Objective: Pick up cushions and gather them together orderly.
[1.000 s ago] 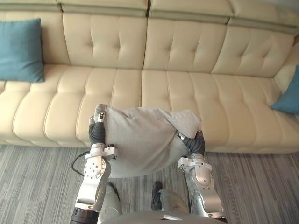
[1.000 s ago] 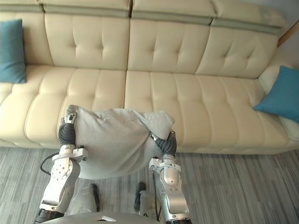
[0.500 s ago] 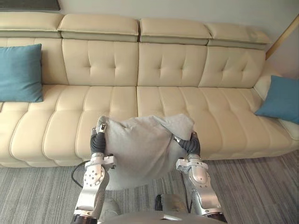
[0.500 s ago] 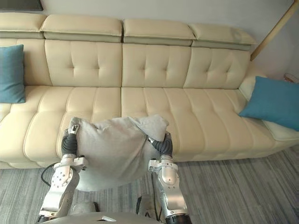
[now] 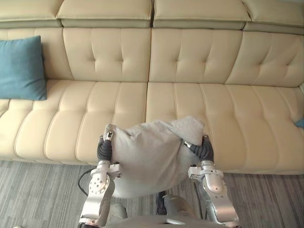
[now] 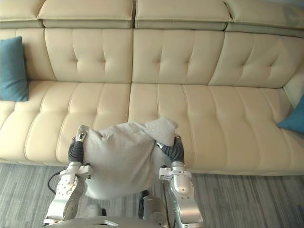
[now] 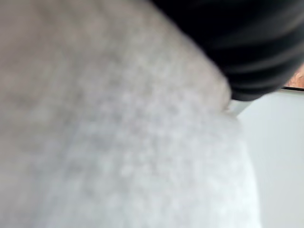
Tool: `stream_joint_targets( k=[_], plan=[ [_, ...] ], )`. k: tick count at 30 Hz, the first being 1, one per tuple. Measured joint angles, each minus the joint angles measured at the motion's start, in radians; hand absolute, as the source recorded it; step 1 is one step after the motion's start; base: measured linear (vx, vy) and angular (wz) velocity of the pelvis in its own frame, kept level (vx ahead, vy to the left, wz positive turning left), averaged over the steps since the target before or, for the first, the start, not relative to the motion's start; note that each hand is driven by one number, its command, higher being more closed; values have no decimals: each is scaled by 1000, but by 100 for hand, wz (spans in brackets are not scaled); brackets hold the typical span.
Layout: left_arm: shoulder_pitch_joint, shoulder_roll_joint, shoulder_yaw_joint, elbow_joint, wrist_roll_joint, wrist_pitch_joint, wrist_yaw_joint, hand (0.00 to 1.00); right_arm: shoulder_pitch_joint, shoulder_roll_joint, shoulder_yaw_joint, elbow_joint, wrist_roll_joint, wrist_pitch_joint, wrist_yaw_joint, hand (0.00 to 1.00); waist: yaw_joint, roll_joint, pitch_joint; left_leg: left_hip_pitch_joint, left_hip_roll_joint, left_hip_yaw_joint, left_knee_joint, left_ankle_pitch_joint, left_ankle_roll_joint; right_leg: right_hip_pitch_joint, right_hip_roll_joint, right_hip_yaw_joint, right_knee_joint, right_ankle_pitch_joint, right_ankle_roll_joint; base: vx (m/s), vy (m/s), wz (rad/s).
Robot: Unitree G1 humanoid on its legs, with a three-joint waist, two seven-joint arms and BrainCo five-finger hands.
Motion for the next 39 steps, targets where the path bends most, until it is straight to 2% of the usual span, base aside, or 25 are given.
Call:
stream_joint_targets(
  k=[2,3,4,5,6,7,8,9,11,15,18,23,24,27,29,30,33,34,37,39],
  plan=[
    [0,-15,2,-18,0,0,-16,100,18,1,-10,-34,0,-3,-1,100,6,-3,-6,-51,26,57,13,-53,35,89,-22,2,-71,0,1,358,109,10],
    [0,-18,2,-23,0,0,-19,100,19,1,-14,-36,0,-3,-1,100,12,-5,-8,-65,24,65,-9,-65,37,99,-32,2,-76,0,1,270,193,8],
    [-1,-24,2,-33,1,0,-31,100,19,2,-21,-36,0,-3,0,100,31,-8,-10,-108,12,78,-97,-82,35,113,-60,3,-77,1,1,203,278,-3],
    [1,-29,3,-38,2,0,-34,100,19,2,-22,-26,-1,-3,0,100,42,2,-16,-119,-7,74,-285,-51,29,125,-78,4,-72,2,20,248,367,-11],
    [10,-38,3,-45,2,-1,-34,100,21,1,-22,-16,0,-4,2,100,49,22,-29,-97,-11,63,-460,79,31,130,-76,11,-62,-4,55,211,363,-17],
    [17,-37,4,-52,2,-2,-34,100,21,0,-21,-7,-1,-5,6,100,52,28,-32,-92,-6,44,-494,129,-10,136,-69,22,-64,-16,79,194,295,-23],
    [27,-5,15,-49,2,-2,-35,100,22,57,-20,46,-1,1,28,100,48,-23,-55,-74,-53,62,-496,117,1,146,-110,60,-94,-22,103,208,279,-17],
    [30,20,18,-49,2,-2,-36,100,31,105,-20,74,-1,1,38,100,45,-46,-68,-61,-72,78,-518,117,12,149,-128,84,-113,1,97,175,196,-13],
    [45,29,32,-49,2,-2,-38,100,30,123,-19,98,-2,5,52,100,50,-49,-68,-20,-67,104,-525,109,27,162,-122,129,-122,55,104,106,173,-35],
    [59,40,33,-26,2,-2,-59,100,25,120,-19,120,-5,7,69,100,43,-67,-83,32,-69,143,-596,125,23,163,-113,189,-154,88,100,-22,55,-44],
    [55,40,29,30,3,5,-65,100,10,114,-24,154,-12,7,68,100,22,-78,-88,59,-76,156,-688,180,16,155,-105,220,-200,111,87,-112,-39,-28],
    [29,41,31,40,11,9,-41,100,-35,108,-16,174,-51,9,52,100,37,-79,-89,120,-112,159,-900,292,4,113,-101,239,-234,104,78,-178,-53,-35],
    [1,48,29,45,24,10,-18,100,-93,102,-11,204,-62,10,26,100,32,-74,-86,131,-117,156,-961,336,-3,93,-99,247,-244,93,101,-186,-53,-20],
    [-84,64,10,76,26,10,26,100,-198,68,1,238,-90,20,-21,100,25,-45,-69,113,-95,144,-967,364,-15,73,-74,245,-238,103,98,-176,-65,-4],
    [-185,81,9,96,56,9,86,100,-297,54,19,238,-92,20,-81,100,23,-27,-70,63,-74,129,-967,386,-19,25,-54,239,-238,123,96,-124,-74,3],
    [-212,88,9,102,66,9,98,100,-322,54,20,238,-92,20,-92,100,24,-24,-68,46,-68,129,-967,392,-23,12,-48,239,-238,129,95,-94,-81,-3],
    [-440,120,15,180,120,13,189,100,-538,55,18,271,-113,20,-178,100,40,-6,-34,-48,-48,125,-960,449,-16,-90,-29,231,-210,175,113,-99,-71,-4],
    [-478,123,15,189,122,14,204,100,-576,55,15,279,-113,20,-194,100,40,-4,-24,-59,-48,124,-960,457,-13,-107,-28,229,-194,174,114,-131,-45,9],
    [-732,136,38,222,161,28,302,100,-767,54,-34,280,-126,21,-310,100,45,11,8,-167,-54,82,-960,477,-15,-244,-35,192,-77,137,120,-157,-44,34],
    [-847,157,52,250,181,31,331,100,-848,59,-60,280,-130,21,-345,100,47,14,21,-203,-59,67,-960,476,-16,-291,-44,177,-24,117,120,-98,-39,36]
  ],
)
